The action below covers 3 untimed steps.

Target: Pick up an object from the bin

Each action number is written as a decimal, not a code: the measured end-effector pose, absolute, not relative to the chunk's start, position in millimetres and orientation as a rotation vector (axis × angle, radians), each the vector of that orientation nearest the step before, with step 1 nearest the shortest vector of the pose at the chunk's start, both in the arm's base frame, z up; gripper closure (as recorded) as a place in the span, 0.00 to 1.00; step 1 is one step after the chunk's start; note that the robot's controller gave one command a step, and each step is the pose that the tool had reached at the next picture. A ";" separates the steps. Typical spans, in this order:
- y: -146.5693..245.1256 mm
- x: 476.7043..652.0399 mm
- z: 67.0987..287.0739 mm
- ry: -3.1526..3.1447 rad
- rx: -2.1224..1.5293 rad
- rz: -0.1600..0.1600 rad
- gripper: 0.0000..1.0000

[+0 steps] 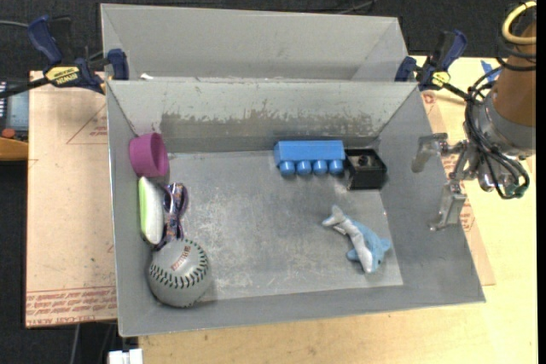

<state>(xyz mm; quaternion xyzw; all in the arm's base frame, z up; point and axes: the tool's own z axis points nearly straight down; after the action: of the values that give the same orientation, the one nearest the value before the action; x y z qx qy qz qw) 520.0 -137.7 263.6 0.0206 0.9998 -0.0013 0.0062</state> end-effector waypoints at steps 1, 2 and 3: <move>-113.3 533.8 247.8 3.133 0.191 0.010 0.00; -129.9 542.5 251.5 3.118 -0.211 -0.007 0.00; -110.5 548.1 210.0 3.132 -0.142 0.010 0.00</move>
Offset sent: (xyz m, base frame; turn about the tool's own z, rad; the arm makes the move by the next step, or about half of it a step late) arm 0.0244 0.0008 -0.0113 -0.2704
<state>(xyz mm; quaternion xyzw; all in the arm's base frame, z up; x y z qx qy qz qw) 548.1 -110.5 210.0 -0.0454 0.9990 0.0033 0.0030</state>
